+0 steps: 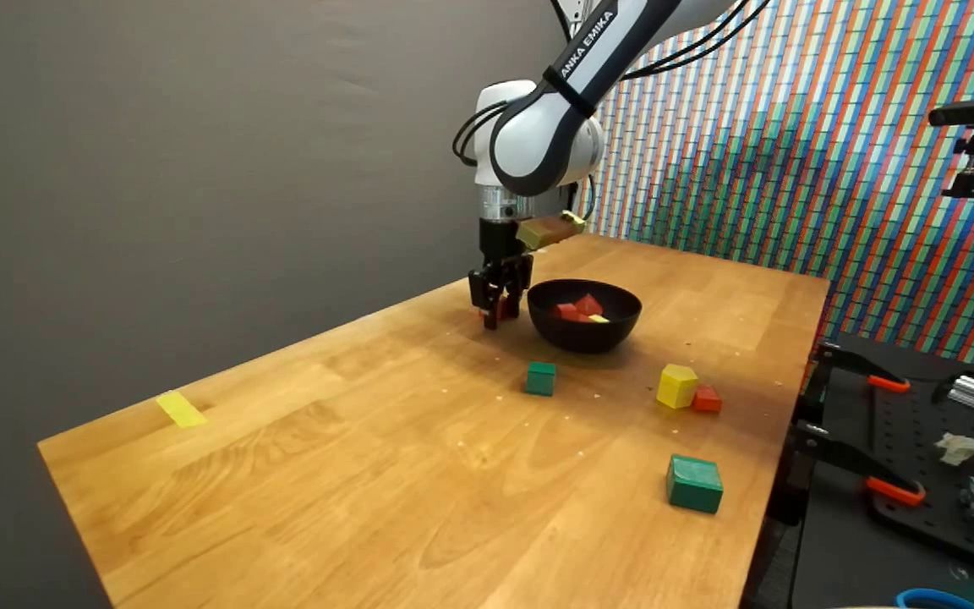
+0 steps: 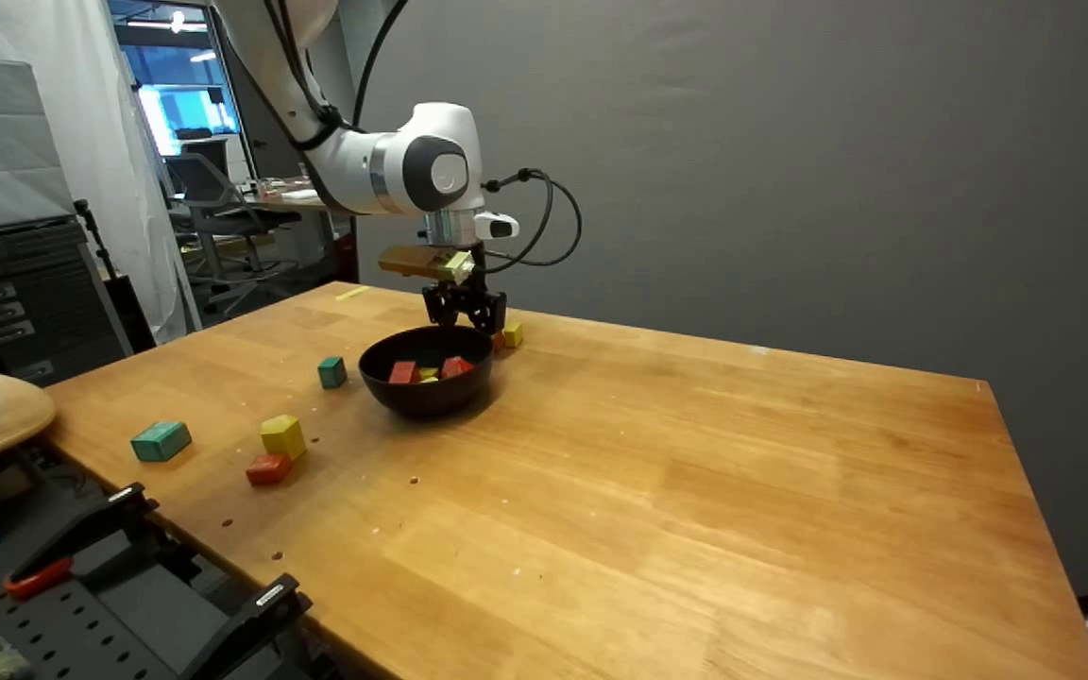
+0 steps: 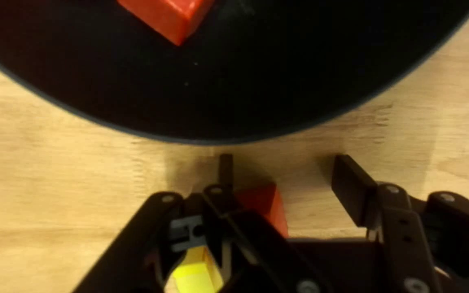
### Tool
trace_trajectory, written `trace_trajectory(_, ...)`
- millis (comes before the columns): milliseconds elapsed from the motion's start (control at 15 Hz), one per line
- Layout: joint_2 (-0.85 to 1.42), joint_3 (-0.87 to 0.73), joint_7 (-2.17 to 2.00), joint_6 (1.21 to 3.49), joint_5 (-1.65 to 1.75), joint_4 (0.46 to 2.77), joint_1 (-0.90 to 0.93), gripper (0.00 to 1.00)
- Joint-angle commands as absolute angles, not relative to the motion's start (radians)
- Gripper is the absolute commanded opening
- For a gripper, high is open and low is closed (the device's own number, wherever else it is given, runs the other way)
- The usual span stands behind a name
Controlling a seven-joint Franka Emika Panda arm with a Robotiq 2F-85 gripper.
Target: Put all the blocks on the table in the black bowl
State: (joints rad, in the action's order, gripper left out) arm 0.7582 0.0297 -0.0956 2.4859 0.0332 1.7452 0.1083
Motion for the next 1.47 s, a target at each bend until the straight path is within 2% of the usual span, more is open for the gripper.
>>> trace_trajectory(0, 0.772, 0.019, -0.127, 2.478, 0.028, 1.700, 0.125, 0.34)
trace_trajectory(200, 0.765, 0.011, -0.143, 2.487, 0.035, 1.696, 0.132, 0.11)
trace_trajectory(267, 0.755, 0.011, -0.143, 2.488, 0.034, 1.701, 0.131, 0.07)
trace_trajectory(400, 0.719, 0.014, -0.131, 2.496, 0.038, 1.730, 0.128, 0.05)
trace_trajectory(600, 0.662, 0.015, -0.134, 2.499, 0.028, 1.771, 0.118, 0.11)
trace_trajectory(667, 0.653, 0.010, -0.143, 2.493, 0.026, 1.777, 0.118, 0.32)
trace_trajectory(800, 0.649, 0.016, -0.149, 2.480, 0.011, 1.778, 0.109, 0.36)
trace_trajectory(867, 0.656, 0.019, -0.153, 2.471, 0.003, 1.774, 0.105, 0.42)
trace_trajectory(1267, 0.720, 0.012, -0.189, 2.444, -0.008, 1.723, 0.111, 0.89)
trace_trajectory(1400, 0.745, 0.009, -0.206, 2.437, -0.009, 1.693, 0.113, 1.00)
